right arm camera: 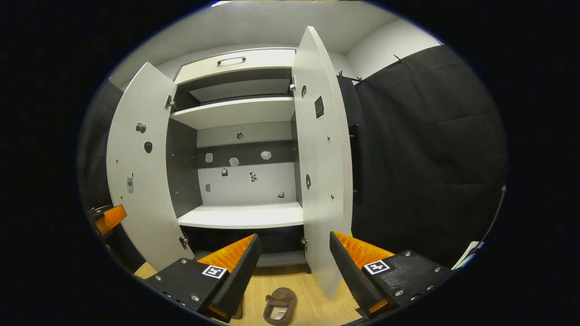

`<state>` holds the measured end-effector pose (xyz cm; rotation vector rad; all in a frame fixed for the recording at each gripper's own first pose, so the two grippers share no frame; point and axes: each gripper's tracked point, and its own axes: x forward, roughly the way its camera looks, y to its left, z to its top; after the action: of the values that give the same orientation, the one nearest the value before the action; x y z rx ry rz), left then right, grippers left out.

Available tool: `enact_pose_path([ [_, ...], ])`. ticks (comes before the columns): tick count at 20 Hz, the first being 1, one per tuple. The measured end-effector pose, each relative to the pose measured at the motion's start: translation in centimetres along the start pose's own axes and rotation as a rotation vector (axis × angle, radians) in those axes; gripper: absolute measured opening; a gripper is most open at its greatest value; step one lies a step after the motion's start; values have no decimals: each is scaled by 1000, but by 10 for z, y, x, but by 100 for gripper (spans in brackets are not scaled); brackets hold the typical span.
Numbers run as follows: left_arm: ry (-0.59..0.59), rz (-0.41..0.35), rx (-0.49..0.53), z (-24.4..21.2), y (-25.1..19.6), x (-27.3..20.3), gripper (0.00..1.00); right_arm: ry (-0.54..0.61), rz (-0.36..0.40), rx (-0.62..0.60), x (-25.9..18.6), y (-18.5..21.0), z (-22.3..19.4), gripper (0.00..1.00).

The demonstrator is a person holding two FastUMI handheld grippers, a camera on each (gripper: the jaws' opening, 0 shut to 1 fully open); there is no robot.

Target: Grab one shoe with the right hand and put it into the shoe cabinet, grab the other shoe with the left hand and put it into the shoe cabinet; then close the right door with the right hand and the left door with the left hand.

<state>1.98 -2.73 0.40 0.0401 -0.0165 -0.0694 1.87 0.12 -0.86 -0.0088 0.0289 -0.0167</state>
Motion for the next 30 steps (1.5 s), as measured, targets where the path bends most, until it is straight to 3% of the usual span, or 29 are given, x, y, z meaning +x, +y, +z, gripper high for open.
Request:
enact_pose_path([
  [6, 14, 7, 41, -8, -1, 6, 96, 114, 5, -9, 11, 9, -59, 94],
  [11, 23, -9, 19, -12, -4, 5, 97, 294, 25, 43, 17, 20, -146, 94],
  [20, 36, 22, 38, -11, 12, -3, 96, 632, -47, 79, 24, 14, -310, 94],
  [21, 41, 28, 47, -13, 14, -4, 96, 661, -54, 65, 24, 12, -326, 85],
  [22, 46, 33, 54, -14, 16, -5, 96, 687, -56, 55, 25, 11, -339, 94],
  [23, 49, 38, 58, -15, 18, -7, 96, 707, -55, 45, 26, 13, -350, 94],
  [25, 56, 51, 63, -18, 23, -9, 96, 739, -66, 5, 30, 8, -372, 89],
  [30, 69, 76, 57, -24, 33, -13, 96, 810, -83, -42, 47, 5, -408, 59],
])
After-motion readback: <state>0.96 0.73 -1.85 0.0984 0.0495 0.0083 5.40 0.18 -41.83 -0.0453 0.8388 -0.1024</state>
